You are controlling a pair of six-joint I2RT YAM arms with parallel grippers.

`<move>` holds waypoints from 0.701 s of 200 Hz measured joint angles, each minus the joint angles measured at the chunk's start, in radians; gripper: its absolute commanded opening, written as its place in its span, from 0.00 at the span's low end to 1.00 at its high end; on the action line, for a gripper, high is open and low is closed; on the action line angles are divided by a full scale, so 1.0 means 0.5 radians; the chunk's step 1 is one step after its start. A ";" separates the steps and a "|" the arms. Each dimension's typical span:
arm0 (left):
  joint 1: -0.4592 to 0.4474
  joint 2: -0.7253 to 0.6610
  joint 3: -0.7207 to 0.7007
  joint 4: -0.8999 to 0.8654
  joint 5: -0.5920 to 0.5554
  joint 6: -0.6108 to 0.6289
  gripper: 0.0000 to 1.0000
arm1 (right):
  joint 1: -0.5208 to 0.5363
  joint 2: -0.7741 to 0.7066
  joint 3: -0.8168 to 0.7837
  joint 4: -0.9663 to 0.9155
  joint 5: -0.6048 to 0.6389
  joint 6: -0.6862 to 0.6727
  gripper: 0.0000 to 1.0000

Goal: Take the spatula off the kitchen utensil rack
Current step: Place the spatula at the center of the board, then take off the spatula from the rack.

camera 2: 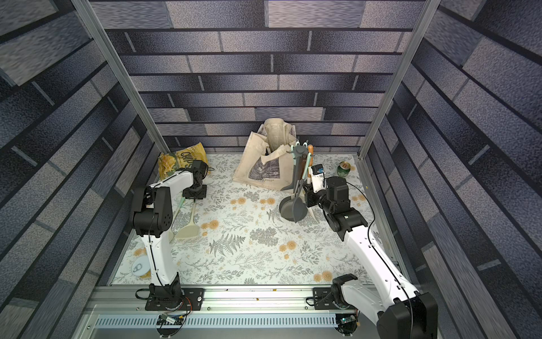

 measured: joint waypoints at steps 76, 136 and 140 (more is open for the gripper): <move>-0.297 -0.932 -0.434 0.538 0.111 0.066 0.49 | 0.004 0.001 0.069 -0.142 0.064 -0.020 0.10; -0.735 -1.402 -0.647 0.997 0.430 0.130 0.55 | 0.004 0.000 0.074 -0.152 0.072 -0.024 0.09; -0.757 -1.424 -0.651 1.023 0.458 0.128 0.55 | 0.004 0.000 0.074 -0.152 0.072 -0.024 0.09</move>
